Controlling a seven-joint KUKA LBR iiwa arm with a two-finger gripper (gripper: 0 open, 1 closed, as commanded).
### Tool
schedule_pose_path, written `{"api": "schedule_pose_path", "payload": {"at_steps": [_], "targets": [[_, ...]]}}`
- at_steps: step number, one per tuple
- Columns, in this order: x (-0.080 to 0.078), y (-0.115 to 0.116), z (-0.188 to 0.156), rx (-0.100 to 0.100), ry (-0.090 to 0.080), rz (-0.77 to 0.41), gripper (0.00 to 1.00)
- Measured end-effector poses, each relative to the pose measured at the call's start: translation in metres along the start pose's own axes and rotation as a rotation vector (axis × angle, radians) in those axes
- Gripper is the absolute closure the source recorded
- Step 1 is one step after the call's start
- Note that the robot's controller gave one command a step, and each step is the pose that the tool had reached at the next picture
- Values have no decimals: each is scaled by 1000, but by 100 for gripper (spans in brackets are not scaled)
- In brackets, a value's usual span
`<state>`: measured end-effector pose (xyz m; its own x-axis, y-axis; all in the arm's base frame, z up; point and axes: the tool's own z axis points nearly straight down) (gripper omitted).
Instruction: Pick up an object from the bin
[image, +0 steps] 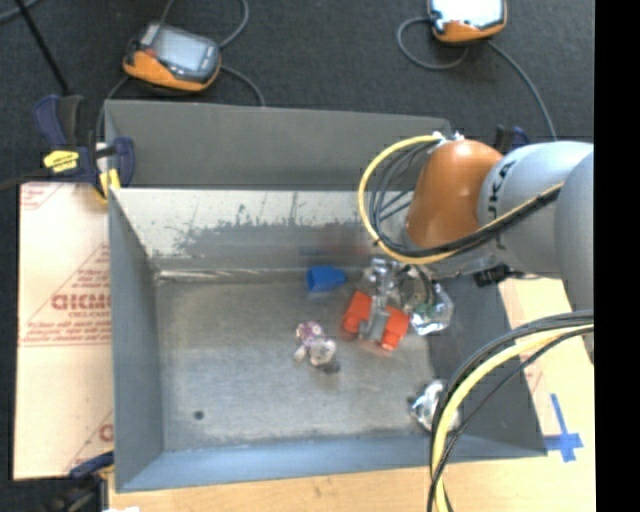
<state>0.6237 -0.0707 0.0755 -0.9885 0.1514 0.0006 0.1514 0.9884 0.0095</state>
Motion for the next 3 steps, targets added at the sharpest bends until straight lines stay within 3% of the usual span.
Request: {"api": "schedule_pose_path", "payload": {"at_steps": [3], "targets": [[0, 0, 0, 0, 0, -1, 100]]}}
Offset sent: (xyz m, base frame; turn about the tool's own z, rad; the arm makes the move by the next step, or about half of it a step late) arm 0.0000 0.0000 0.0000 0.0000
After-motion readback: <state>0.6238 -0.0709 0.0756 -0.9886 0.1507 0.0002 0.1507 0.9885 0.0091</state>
